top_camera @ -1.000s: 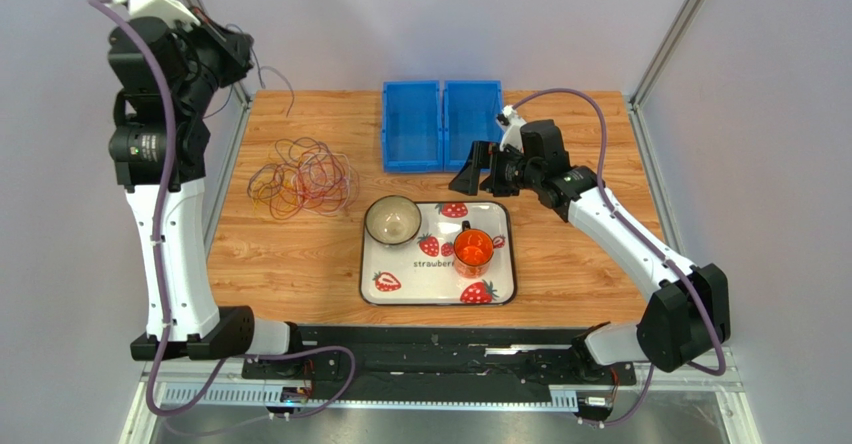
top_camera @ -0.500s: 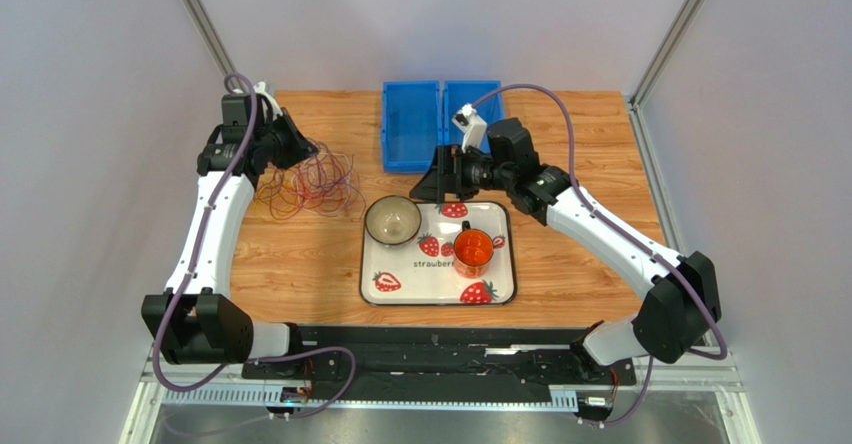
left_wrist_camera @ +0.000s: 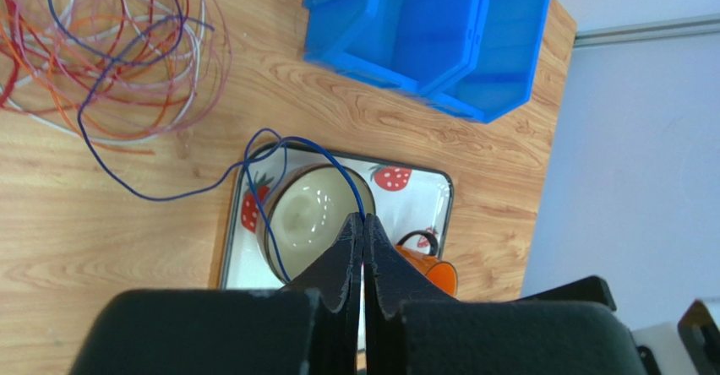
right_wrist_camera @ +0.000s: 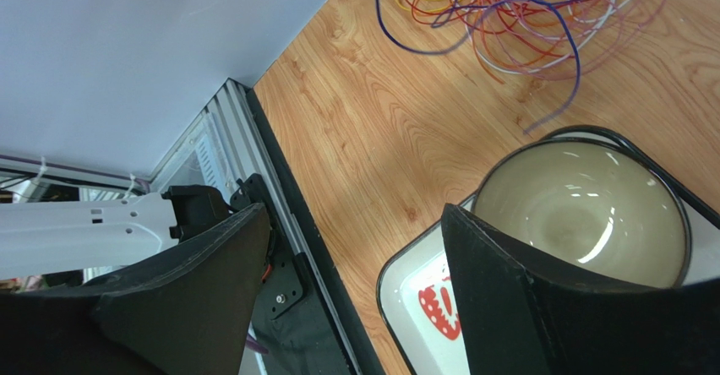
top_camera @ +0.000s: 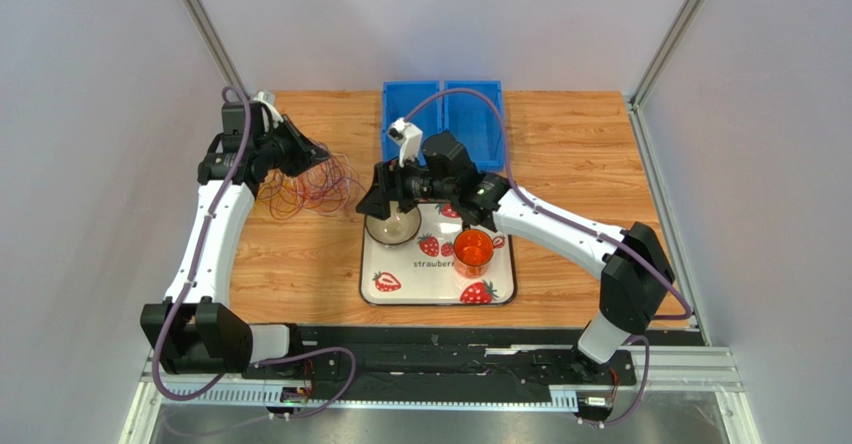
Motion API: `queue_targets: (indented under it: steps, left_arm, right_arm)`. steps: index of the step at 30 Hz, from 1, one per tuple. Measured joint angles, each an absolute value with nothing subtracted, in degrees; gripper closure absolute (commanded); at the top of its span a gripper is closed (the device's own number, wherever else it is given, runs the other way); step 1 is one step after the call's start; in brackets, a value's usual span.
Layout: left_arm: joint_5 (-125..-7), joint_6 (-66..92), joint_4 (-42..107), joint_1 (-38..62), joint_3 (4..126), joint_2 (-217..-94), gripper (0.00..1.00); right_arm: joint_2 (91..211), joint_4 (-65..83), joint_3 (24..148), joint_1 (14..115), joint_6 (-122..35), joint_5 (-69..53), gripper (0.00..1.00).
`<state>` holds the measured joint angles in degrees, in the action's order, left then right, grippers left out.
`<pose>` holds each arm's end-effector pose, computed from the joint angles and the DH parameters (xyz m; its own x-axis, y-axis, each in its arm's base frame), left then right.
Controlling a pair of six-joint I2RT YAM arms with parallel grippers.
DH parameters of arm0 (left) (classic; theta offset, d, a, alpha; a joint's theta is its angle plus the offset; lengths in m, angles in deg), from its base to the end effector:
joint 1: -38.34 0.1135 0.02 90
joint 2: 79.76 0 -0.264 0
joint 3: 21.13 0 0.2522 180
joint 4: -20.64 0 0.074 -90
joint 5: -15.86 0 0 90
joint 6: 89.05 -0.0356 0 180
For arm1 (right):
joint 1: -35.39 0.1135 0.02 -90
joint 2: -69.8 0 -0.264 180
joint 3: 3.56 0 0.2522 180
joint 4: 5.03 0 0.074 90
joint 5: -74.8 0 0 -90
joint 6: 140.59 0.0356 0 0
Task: Untangle the cables
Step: Place the cable in the bin.
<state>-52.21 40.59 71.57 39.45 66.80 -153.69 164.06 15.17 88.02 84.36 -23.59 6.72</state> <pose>0.2774 -0.0079 0.3639 -0.6416 -0.6043 -0.4724 -0.1672 0.7112 -0.6828 0.2461 0.3030 0.3234 -0.6476 -0.1026 -0.7550 -0.7089 0.4446 0.5476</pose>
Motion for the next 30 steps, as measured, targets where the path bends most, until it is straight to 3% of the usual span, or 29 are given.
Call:
queue_targets:
  steps: [12,20,30]
  left_arm:
    - [-51.5,53.7,74.1,39.4,63.4,-147.9,1.0]
    - [-50.7,55.1,74.3,39.4,62.0,-147.7,1.0]
    - [-50.5,54.9,74.4,39.4,61.6,-147.5,1.0]
  right_arm:
    - [170.2,7.7,94.3,90.0,-28.0,-6.4,0.29]
    - [175.5,8.0,102.6,92.0,-30.5,-10.7,0.45]
    - [176.8,9.4,103.5,92.4,-31.2,-12.7,0.5]
